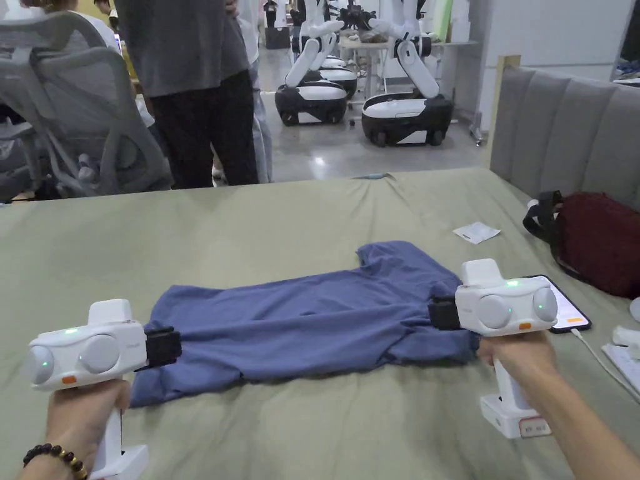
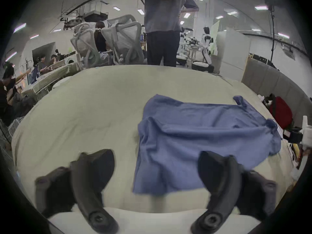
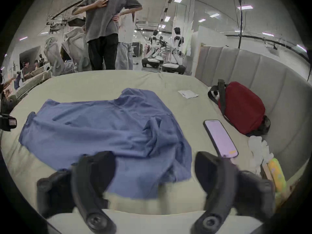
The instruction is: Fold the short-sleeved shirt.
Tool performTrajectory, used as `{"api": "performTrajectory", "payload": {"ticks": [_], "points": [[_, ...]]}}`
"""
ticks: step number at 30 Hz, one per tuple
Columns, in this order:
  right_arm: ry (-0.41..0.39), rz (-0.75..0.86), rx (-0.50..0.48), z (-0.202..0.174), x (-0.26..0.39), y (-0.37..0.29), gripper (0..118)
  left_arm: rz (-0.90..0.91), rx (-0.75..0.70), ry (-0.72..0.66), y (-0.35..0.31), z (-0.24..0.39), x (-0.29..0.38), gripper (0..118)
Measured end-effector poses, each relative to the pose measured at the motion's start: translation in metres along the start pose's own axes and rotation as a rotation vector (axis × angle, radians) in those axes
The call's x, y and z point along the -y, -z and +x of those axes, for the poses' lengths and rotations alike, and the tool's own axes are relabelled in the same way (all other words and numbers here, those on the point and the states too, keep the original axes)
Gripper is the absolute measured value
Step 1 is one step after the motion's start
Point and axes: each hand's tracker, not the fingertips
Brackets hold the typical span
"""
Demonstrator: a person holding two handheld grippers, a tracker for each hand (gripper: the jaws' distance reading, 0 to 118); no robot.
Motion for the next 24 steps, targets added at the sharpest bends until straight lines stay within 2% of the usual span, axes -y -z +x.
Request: {"api": "performTrajectory", "payload": {"ticks": [1, 2, 3, 4, 6, 7, 13, 14, 17, 18, 19, 21, 24], "points": [[0.001, 0.001, -0.009, 0.001, 0.005, -0.008, 87, 0.006, -0.008, 0.004, -0.009, 0.0, 0.008, 86], [-0.001, 0.005, -0.011, 0.002, 0.01, -0.015, 70, 0.01, -0.011, 0.006, -0.016, -0.001, 0.015, 71], [-0.012, 0.01, -0.004, -0.007, 0.017, -0.021, 44, 0.014, -0.015, 0.003, -0.023, -0.002, 0.022, 45], [-0.018, 0.013, 0.005, -0.007, 0.021, -0.026, 28, 0.015, -0.018, -0.004, -0.027, -0.004, 0.028, 27], [-0.024, 0.013, 0.002, -0.003, 0.025, -0.036, 3, 0.01, -0.011, -0.019, -0.037, -0.008, 0.041, 0], [-0.022, 0.015, -0.006, -0.008, 0.028, -0.041, 0, 0.004, -0.004, -0.02, -0.038, -0.009, 0.044, 0], [-0.012, 0.042, -0.012, -0.004, 0.022, -0.053, 0, 0.002, 0.007, -0.013, -0.039, -0.015, 0.04, 0], [-0.009, 0.044, -0.015, -0.004, 0.021, -0.054, 0, 0.004, 0.013, -0.019, -0.035, -0.017, 0.037, 5], [-0.004, 0.05, -0.028, -0.007, 0.02, -0.053, 0, -0.043, 0.073, -0.069, -0.014, -0.024, 0.026, 86], [-0.008, 0.049, -0.036, -0.008, 0.021, -0.052, 0, -0.05, 0.065, -0.074, -0.005, -0.025, 0.024, 109], [-0.011, 0.047, -0.042, -0.009, 0.022, -0.051, 0, -0.05, 0.062, -0.078, 0.003, -0.026, 0.022, 112], [-0.009, 0.042, -0.054, -0.01, 0.024, -0.047, 0, -0.047, 0.072, -0.1, 0.019, -0.028, 0.019, 107], [-0.028, 0.026, -0.059, -0.012, 0.027, -0.035, 0, -0.126, 0.057, -0.098, 0.044, -0.025, 0.018, 107]]}}
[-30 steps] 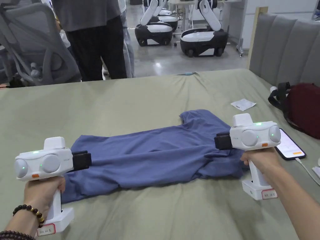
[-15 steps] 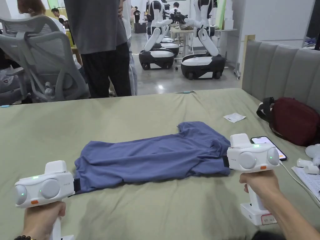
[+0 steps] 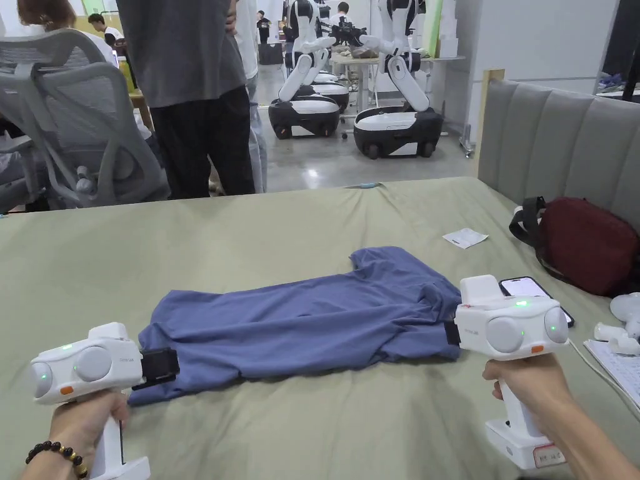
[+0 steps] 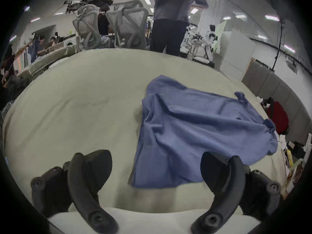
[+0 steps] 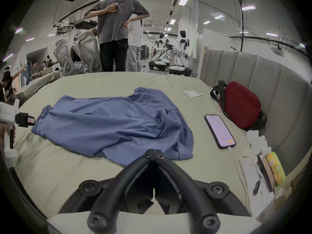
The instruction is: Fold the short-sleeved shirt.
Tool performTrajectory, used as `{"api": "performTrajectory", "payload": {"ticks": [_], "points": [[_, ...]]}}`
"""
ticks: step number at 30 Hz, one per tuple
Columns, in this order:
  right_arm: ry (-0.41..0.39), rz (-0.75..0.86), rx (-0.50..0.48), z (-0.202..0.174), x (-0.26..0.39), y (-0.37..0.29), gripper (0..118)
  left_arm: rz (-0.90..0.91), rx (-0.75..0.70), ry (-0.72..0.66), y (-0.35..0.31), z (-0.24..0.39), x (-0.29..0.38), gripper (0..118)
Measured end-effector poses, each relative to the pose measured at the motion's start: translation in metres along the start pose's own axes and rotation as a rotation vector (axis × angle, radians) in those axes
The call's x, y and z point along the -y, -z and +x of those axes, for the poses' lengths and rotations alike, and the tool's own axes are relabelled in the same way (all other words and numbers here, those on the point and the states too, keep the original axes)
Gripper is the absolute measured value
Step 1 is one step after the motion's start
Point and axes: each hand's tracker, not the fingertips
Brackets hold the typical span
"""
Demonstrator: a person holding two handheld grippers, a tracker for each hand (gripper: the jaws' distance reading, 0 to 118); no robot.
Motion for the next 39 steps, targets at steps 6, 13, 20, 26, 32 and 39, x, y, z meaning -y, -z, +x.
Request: {"api": "performTrajectory", "payload": {"ticks": [6, 13, 20, 26, 32, 39], "points": [[-0.02, -0.033, 0.007, -0.001, -0.003, 0.024, 0, -0.056, -0.117, 0.095, 0.022, 0.016, 0.01, 67], [0.04, -0.072, 0.001, 0.014, -0.027, 0.073, 109, -0.059, -0.091, 0.097, 0.017, 0.028, -0.006, 4], [0.028, -0.291, 0.047, 0.024, -0.019, 0.124, 98, -0.052, -0.066, 0.064, 0.017, 0.019, -0.004, 4], [0.011, -0.274, -0.066, 0.012, -0.017, 0.124, 16, -0.056, -0.04, 0.052, 0.018, 0.016, -0.005, 4], [0.031, -0.267, -0.018, 0.005, -0.016, 0.112, 16, -0.045, -0.055, 0.071, 0.005, 0.021, -0.008, 4], [-0.018, -0.228, 0.0, 0.008, -0.014, 0.057, 16, -0.006, 0.004, 0.1, -0.045, 0.018, -0.005, 4]]}}
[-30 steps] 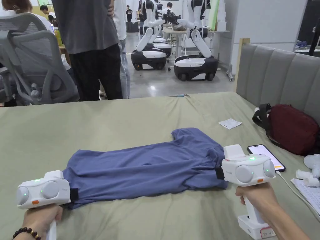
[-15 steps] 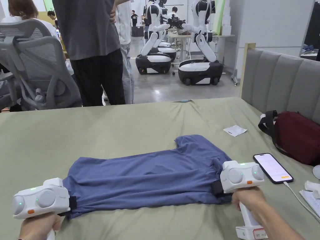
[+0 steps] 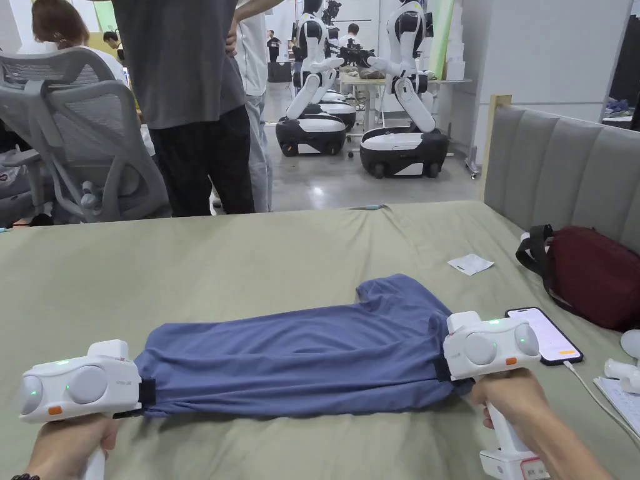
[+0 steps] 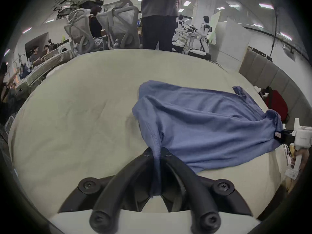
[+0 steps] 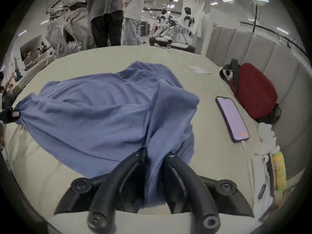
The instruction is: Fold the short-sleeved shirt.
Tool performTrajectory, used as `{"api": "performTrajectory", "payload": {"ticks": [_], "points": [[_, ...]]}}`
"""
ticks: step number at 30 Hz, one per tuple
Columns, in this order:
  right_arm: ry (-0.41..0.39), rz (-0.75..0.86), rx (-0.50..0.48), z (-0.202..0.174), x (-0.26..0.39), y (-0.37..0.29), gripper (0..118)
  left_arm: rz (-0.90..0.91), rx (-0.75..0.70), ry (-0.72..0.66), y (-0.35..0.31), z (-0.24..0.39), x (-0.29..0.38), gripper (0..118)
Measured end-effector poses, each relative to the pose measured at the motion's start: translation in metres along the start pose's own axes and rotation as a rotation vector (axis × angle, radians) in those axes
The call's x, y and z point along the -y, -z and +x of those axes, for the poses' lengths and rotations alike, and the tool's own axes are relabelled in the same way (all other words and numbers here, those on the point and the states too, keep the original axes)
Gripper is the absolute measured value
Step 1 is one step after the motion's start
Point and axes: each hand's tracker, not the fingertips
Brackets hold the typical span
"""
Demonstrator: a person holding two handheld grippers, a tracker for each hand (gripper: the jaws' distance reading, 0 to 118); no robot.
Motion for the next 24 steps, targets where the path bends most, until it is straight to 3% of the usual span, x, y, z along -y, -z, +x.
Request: {"api": "performTrajectory", "payload": {"ticks": [6, 11, 14, 15, 16, 18, 19, 21, 23, 24], "points": [[-0.019, -0.008, 0.015, -0.001, 0.034, -0.045, 16, -0.013, 0.026, 0.025, -0.02, -0.007, 0.035, 4], [-0.062, -0.117, 0.041, -0.011, 0.048, -0.002, 17, -0.087, -0.006, 0.052, 0.008, 0.002, 0.054, 4], [-0.073, -0.1, 0.048, -0.016, 0.05, 0.002, 23, -0.078, -0.02, 0.041, 0.012, 0.004, 0.059, 5], [-0.074, -0.098, 0.053, -0.017, 0.047, 0.0, 35, -0.074, -0.023, 0.04, 0.012, 0.004, 0.058, 15], [-0.079, -0.088, 0.06, -0.014, 0.046, -0.003, 55, -0.07, -0.023, 0.044, 0.012, 0.004, 0.057, 30], [-0.093, -0.049, 0.092, -0.011, 0.043, -0.013, 106, -0.066, -0.043, 0.096, 0.005, 0.004, 0.056, 87], [-0.068, -0.036, 0.084, -0.007, 0.041, -0.022, 115, -0.075, -0.094, 0.118, 0.002, 0.004, 0.054, 102], [-0.007, 0.047, 0.047, -0.003, 0.036, -0.042, 116, -0.05, -0.111, 0.121, -0.01, 0.002, 0.047, 106], [-0.018, 0.109, 0.05, -0.006, 0.026, -0.056, 110, 0.055, -0.066, 0.105, -0.024, 0.001, 0.038, 105], [-0.022, 0.133, 0.062, -0.006, 0.021, -0.061, 93, 0.081, -0.065, 0.098, -0.029, 0.002, 0.033, 92]]}}
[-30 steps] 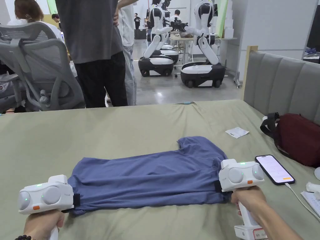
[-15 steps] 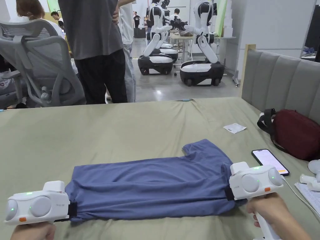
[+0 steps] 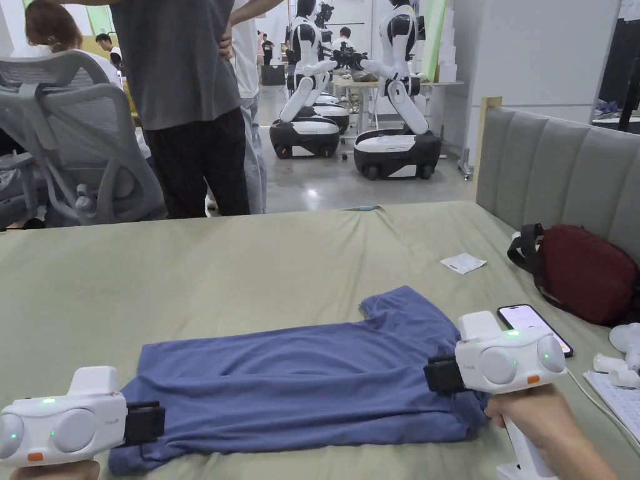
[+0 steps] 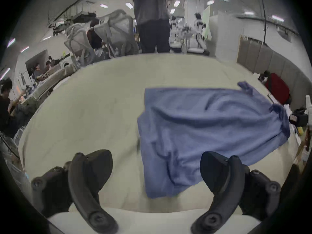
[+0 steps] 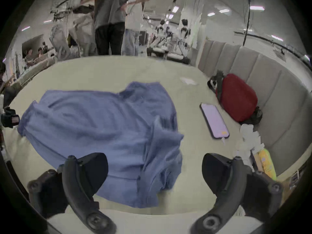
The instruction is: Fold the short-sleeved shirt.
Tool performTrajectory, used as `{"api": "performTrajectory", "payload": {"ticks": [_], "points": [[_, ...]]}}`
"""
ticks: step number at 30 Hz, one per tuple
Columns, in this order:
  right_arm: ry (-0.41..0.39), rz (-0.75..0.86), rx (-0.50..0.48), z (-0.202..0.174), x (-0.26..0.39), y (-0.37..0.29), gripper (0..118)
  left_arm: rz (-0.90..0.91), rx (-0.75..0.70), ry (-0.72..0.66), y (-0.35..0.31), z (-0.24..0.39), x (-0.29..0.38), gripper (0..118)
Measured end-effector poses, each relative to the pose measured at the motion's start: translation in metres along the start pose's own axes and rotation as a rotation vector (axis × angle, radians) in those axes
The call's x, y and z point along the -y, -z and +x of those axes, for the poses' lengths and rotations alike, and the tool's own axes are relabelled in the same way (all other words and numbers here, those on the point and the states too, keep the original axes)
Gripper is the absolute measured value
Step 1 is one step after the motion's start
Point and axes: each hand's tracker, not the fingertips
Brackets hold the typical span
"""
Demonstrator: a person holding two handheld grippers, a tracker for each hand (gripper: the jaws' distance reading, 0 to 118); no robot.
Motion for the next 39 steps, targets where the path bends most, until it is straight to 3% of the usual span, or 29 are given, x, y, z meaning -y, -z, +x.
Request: {"api": "performTrajectory", "payload": {"ticks": [1, 2, 3, 4, 5, 14, 20, 21, 24, 25, 28, 35, 38, 39], "points": [[0.003, 0.029, 0.009, -0.002, -0.004, -0.004, 63, 0.007, -0.011, 0.005, -0.003, 0.001, -0.005, 72], [0.004, 0.046, 0.004, -0.004, -0.008, -0.006, 63, 0.029, -0.014, 0.012, -0.006, 0.002, -0.01, 72], [0.005, 0.051, 0.002, -0.006, -0.01, -0.006, 48, 0.067, -0.018, 0.022, -0.008, 0.004, -0.013, 59], [0.007, 0.055, 0.002, -0.008, -0.013, -0.005, 19, 0.086, -0.029, 0.033, -0.007, 0.006, -0.016, 33], [0.029, 0.064, 0.01, -0.012, -0.014, 0.001, 0, 0.083, -0.023, 0.027, -0.005, 0.008, -0.018, 0], [0.019, 0.041, -0.009, -0.015, -0.023, 0.01, 0, 0.103, -0.002, -0.007, 0.012, 0.019, -0.058, 0], [0.047, 0.056, -0.046, -0.018, -0.034, 0.016, 0, 0.066, -0.004, -0.066, 0.075, 0.009, -0.11, 1], [0.042, 0.056, -0.05, -0.02, -0.034, 0.02, 0, 0.054, -0.012, -0.075, 0.09, 0.007, -0.119, 25], [0.025, 0.048, -0.072, -0.027, -0.038, 0.034, 0, -0.048, -0.042, -0.117, 0.134, 0.0, -0.139, 117], [0.026, 0.035, -0.091, -0.028, -0.04, 0.041, 0, -0.067, -0.048, -0.131, 0.149, -0.003, -0.143, 118], [0.019, 0.017, -0.099, -0.032, -0.044, 0.059, 0, -0.047, -0.057, -0.14, 0.181, -0.007, -0.145, 101], [-0.002, -0.006, -0.092, -0.038, -0.047, 0.076, 0, -0.168, -0.117, -0.098, 0.221, -0.009, -0.118, 99], [-0.038, -0.006, -0.094, -0.033, -0.064, 0.082, 0, -0.17, -0.097, -0.107, 0.224, -0.009, -0.124, 68], [-0.039, 0.004, -0.093, -0.028, -0.073, 0.085, 0, -0.155, -0.088, -0.087, 0.221, -0.007, -0.128, 28]]}}
